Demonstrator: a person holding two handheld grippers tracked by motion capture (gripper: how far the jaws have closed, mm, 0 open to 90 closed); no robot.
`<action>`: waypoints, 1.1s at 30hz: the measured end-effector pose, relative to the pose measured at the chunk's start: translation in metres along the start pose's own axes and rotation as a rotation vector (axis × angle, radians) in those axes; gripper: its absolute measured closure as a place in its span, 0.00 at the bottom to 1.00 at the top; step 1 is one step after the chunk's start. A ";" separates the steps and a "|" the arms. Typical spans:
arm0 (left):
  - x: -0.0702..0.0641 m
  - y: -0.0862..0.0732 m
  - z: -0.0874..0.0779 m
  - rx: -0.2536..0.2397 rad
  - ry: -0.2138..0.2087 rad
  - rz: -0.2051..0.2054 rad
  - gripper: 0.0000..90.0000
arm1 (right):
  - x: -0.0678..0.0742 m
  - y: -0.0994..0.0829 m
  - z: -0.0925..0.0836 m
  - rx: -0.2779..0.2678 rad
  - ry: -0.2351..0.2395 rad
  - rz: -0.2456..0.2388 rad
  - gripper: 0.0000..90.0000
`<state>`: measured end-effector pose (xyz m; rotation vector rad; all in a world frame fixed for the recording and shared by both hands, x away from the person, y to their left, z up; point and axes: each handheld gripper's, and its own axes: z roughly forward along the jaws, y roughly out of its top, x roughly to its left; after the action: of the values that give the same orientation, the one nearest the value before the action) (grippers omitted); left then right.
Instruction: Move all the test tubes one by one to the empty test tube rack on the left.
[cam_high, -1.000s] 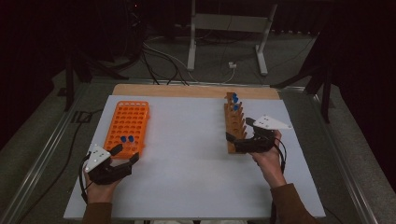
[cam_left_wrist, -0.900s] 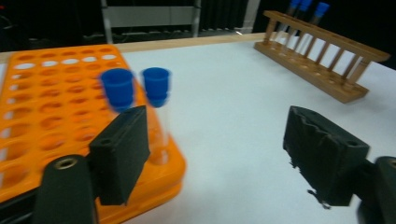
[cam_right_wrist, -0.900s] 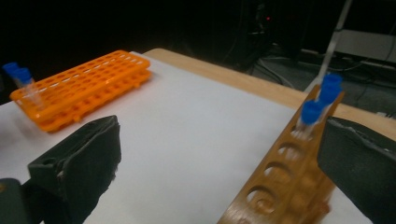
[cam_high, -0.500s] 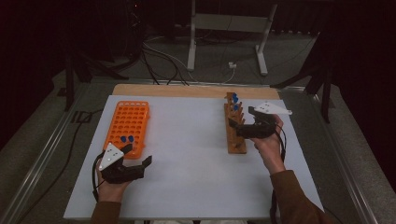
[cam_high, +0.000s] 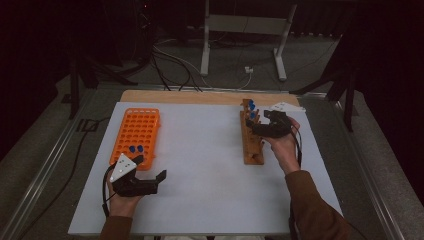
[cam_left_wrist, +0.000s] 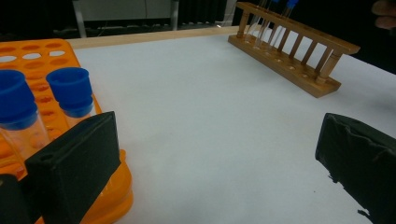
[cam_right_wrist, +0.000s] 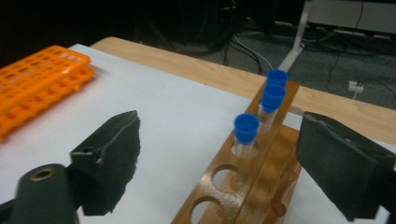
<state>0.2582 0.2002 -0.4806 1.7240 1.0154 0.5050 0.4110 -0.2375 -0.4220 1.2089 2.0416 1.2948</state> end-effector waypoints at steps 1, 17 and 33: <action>-0.001 0.000 0.000 -0.001 -0.001 0.000 0.01 | -0.002 0.000 0.003 0.004 0.000 0.003 0.20; -0.003 0.000 0.000 -0.003 -0.010 0.006 0.01 | -0.012 -0.012 0.040 0.045 -0.087 0.012 0.81; -0.006 -0.001 0.003 0.008 -0.018 0.015 0.01 | -0.012 -0.012 0.049 0.072 -0.118 0.013 0.84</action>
<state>0.2572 0.1939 -0.4819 1.7413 0.9936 0.4943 0.4481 -0.2258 -0.4562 1.3005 2.0138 1.1368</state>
